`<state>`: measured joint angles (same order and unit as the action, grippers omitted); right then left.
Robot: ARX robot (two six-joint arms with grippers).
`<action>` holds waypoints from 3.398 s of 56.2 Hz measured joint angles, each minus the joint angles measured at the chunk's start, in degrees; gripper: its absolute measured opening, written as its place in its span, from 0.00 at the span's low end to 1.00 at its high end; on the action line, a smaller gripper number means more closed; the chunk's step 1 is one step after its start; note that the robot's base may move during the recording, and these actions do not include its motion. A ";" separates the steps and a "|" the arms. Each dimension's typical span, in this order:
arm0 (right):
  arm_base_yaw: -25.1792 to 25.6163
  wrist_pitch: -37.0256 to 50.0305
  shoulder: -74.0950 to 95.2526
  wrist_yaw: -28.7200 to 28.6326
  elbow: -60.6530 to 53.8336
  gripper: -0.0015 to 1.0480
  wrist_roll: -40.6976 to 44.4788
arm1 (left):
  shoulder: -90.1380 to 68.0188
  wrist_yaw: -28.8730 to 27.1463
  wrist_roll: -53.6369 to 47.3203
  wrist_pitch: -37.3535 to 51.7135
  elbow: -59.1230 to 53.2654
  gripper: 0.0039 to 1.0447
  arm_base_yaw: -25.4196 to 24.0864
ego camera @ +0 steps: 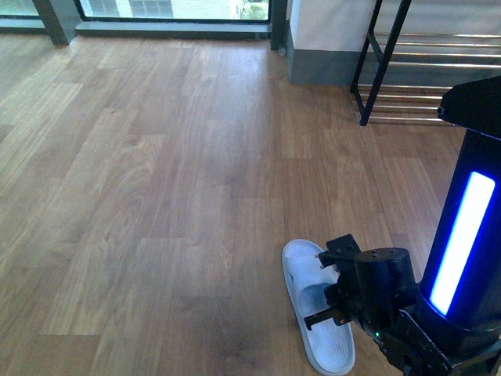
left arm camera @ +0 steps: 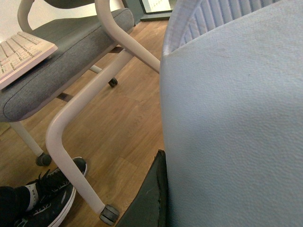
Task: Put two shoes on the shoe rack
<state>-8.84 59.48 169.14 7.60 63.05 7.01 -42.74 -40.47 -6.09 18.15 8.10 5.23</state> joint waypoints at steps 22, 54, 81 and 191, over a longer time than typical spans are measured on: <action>2.01 2.71 -3.15 -0.63 -3.69 0.02 -0.28 | 0.00 0.00 0.00 0.00 0.00 0.02 0.00; 3.63 -0.70 -6.05 0.15 1.05 0.02 -0.26 | 0.00 0.00 0.00 0.00 0.00 0.02 0.00; 9.51 -4.81 -42.77 -6.67 -24.20 0.02 11.80 | 0.00 0.00 0.00 0.00 0.00 0.02 0.00; 25.40 -63.04 -148.45 -26.93 -46.75 0.02 4.09 | 0.15 0.07 0.00 0.00 0.00 0.02 0.02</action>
<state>16.56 -3.55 20.69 -19.33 16.29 11.09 -42.59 -40.40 -6.09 18.15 8.10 5.26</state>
